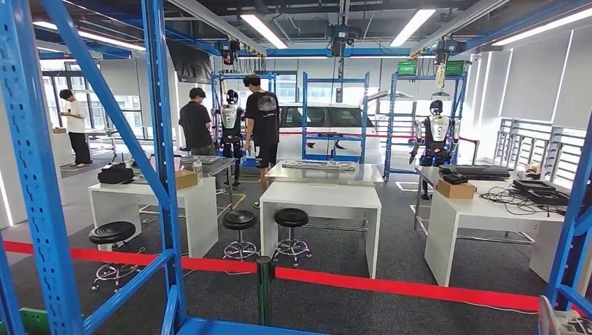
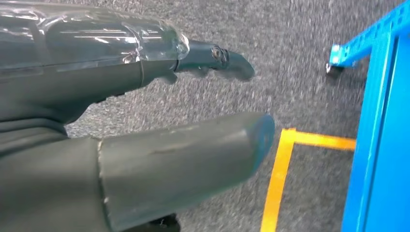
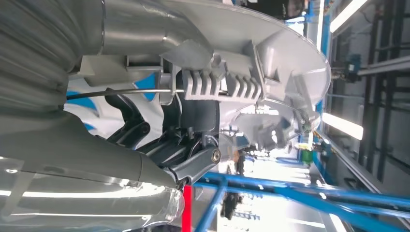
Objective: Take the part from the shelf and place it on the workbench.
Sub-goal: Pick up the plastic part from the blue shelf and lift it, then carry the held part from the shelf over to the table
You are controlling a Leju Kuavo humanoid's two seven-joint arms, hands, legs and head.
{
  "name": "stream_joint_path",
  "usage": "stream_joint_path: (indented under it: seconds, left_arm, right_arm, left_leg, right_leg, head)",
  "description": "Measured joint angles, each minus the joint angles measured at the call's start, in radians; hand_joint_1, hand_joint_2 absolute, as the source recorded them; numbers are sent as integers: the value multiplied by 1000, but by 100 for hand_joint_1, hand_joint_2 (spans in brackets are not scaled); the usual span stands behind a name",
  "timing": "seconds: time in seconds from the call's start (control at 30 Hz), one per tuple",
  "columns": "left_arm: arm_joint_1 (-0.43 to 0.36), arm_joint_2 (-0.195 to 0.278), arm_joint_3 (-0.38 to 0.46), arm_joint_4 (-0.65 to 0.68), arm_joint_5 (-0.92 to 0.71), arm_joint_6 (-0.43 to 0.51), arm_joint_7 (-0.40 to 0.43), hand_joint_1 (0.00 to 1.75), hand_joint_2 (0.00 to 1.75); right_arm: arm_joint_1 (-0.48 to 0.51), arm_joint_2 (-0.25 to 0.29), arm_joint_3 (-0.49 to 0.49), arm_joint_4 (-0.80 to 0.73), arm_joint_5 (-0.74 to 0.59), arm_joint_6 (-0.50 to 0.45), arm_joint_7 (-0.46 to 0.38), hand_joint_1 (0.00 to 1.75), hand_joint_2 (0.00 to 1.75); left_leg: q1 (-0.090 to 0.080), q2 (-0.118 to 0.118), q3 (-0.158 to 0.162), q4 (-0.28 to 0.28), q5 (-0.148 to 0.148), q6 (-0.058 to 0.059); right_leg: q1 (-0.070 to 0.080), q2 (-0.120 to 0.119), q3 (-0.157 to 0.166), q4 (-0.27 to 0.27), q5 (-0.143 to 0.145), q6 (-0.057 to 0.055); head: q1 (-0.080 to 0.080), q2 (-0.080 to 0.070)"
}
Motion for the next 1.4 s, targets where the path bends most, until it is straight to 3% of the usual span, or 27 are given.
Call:
stream_joint_path:
  seconds: [0.07,0.1,0.2,0.23,0.27,0.33,0.37,0.4,0.43,0.5,0.57,0.6,0.63,0.67,0.73,0.77,0.83,0.9,0.97,1.03,1.1,1.13,1.23,1.27,1.3,1.33,1.4]
  left_arm:
    - [0,-2,-12,0,-4,1,8,0,0]
    - [0,-3,-18,0,-7,2,12,0,0]
    - [0,-4,-37,0,-23,2,24,0,0]
    - [0,-4,-44,0,-29,3,28,0,0]
    - [-1,-4,-50,0,-35,4,31,0,0]
    - [-1,-5,-63,0,-44,5,37,0,0]
    - [-2,-5,-69,0,-46,6,39,0,0]
    - [-4,-5,-74,0,-48,6,42,0,0]
    - [-6,-5,-80,-1,-50,7,44,0,0]
    - [-12,-6,-92,-4,-53,9,48,0,0]
    - [-14,-6,-106,-6,-57,13,54,0,0]
    - [-13,-7,-111,-6,-59,16,58,0,0]
    - [-13,-7,-116,-6,-60,20,61,0,0]
    - [-12,-8,-119,-6,-62,23,62,0,0]
    - [-12,-8,-124,-6,-62,31,60,0,0]
    - [-12,-8,-128,-7,-62,36,57,0,0]
    - [-12,-7,-135,-7,-61,47,48,0,0]
    - [-13,-8,-140,-8,-60,56,42,0,0]
    - [-14,-10,-141,-8,-59,63,40,0,0]
    - [-15,-11,-141,-8,-59,66,39,0,0]
    - [-13,-11,-141,-8,-59,66,39,0,0]
    - [-13,-11,-141,-8,-59,66,39,0,0]
    - [-12,-10,-142,-8,-58,67,39,0,0]
    - [-12,-10,-142,-8,-58,66,39,0,0]
    - [-12,-10,-142,-8,-58,66,39,0,0]
    - [-12,-10,-142,-8,-58,66,39,0,0]
    - [-12,-10,-142,-8,-58,66,39,0,0]
  right_arm:
    - [4,-3,-9,-11,3,-2,7,175,175]
    - [7,-4,-13,-15,5,-3,12,175,175]
    - [19,-4,-25,-25,9,-3,26,175,175]
    - [23,-4,-29,-27,10,-3,29,175,175]
    - [27,-4,-33,-28,10,-3,30,175,175]
    - [33,-3,-38,-30,10,-3,32,175,175]
    - [35,-3,-40,-30,10,-3,33,175,175]
    - [37,-3,-42,-31,10,-3,33,175,175]
    - [38,-3,-44,-33,10,-3,34,175,175]
    - [42,-4,-48,-39,12,-3,36,175,175]
    - [43,-4,-50,-45,20,-3,38,175,175]
    - [44,-4,-50,-46,24,-3,40,175,175]
    - [44,-5,-51,-46,29,-3,42,175,175]
    - [44,-6,-52,-47,34,-3,44,175,175]
    - [42,-7,-52,-47,41,-3,51,175,175]
    - [40,-7,-52,-47,44,-3,55,175,175]
    - [36,-7,-51,-47,50,-3,65,175,175]
    - [34,-7,-49,-50,54,-3,72,175,175]
    - [31,-7,-49,-55,56,-3,76,175,175]
    - [28,-8,-49,-60,59,-3,78,175,175]
    - [27,-7,-49,-62,60,-3,78,175,175]
    - [27,-7,-49,-63,60,-3,78,175,175]
    - [28,-7,-49,-63,61,-3,79,175,175]
    - [28,-6,-48,-63,62,-3,79,175,175]
    - [29,-6,-48,-63,62,-3,79,175,175]
    - [29,-6,-48,-63,62,-3,79,175,175]
    - [30,-7,-48,-64,62,-3,79,175,175]
  left_leg:
    - [3,1,-5,-2,8,-11]
    - [4,1,-14,10,-11,-17]
    - [14,4,-62,157,-158,-37]
    - [19,5,-74,221,-193,-42]
    - [22,5,-75,267,-203,-47]
    - [27,6,-33,273,-161,-53]
    - [28,6,15,225,-135,-54]
    - [29,6,72,156,-130,-54]
    - [28,5,124,85,-139,-50]
    - [23,1,169,4,-173,-35]
    - [19,0,157,-4,-162,-14]
    - [19,0,149,-6,-150,-4]
    - [21,2,137,-7,-137,4]
    - [21,3,122,-8,-124,9]
    - [18,3,91,-7,-98,16]
    - [15,3,74,-6,-86,17]
    - [8,5,43,-4,-62,17]
    - [3,6,20,-4,-41,15]
    - [-2,8,8,-3,-22,9]
    - [-3,11,1,-6,-1,0]
    - [-1,13,-10,-2,-2,-11]
    - [1,12,-19,18,-30,-17]
    - [10,7,-67,187,-176,-35]
    - [12,6,-77,247,-200,-40]
    - [14,6,-75,285,-199,-43]
    - [15,6,-57,289,-177,-44]
    - [16,6,30,198,-127,-40]
  right_leg:
    - [0,-2,-11,-8,20,-5]
    - [-2,-4,-19,-12,32,-10]
    - [-7,-9,-61,-13,69,-19]
    - [-7,-9,-79,-9,81,-18]
    - [-8,-9,-98,-3,92,-16]
    - [-10,-9,-140,14,110,-10]
    - [-11,-8,-160,26,117,-6]
    - [-12,-7,-178,39,122,0]
    - [-12,-7,-192,52,127,6]
    - [-13,-9,-207,64,138,19]
    - [-17,-9,-214,63,153,32]
    - [-19,-8,-220,70,142,37]
    - [-21,-6,-231,92,111,43]
    - [-22,-5,-245,135,61,47]
    - [-22,-4,-268,258,-43,51]
    - [-21,-4,-270,310,-66,51]
    - [-20,-3,-233,329,-39,43]
    - [-14,-2,-131,215,10,27]
    - [-5,0,-22,59,8,10]
    - [1,1,15,-11,-2,1]
    - [-1,-2,1,-18,17,-8]
    - [-3,-5,-10,-20,30,-14]
    - [-4,-8,-55,-15,64,-23]
    - [-4,-8,-75,-9,75,-22]
    - [-4,-9,-95,-2,85,-21]
    - [-4,-9,-115,6,94,-19]
    - [-5,-9,-151,23,109,-13]
  head:
    - [0,0]
    - [0,-1]
    - [-1,-1]
    - [-1,-1]
    - [-1,-1]
    - [-2,-1]
    - [-2,-1]
    - [-2,-1]
    - [-2,-1]
    - [-2,0]
    - [-1,-1]
    - [-1,-1]
    - [-1,-1]
    - [-1,-1]
    - [-1,-1]
    - [-1,-1]
    - [-1,-1]
    - [-1,0]
    - [-1,0]
    - [-1,0]
    - [-1,0]
    - [-1,0]
    - [-2,-1]
    - [-2,-1]
    - [-2,-1]
    - [-2,-1]
    - [-2,-1]
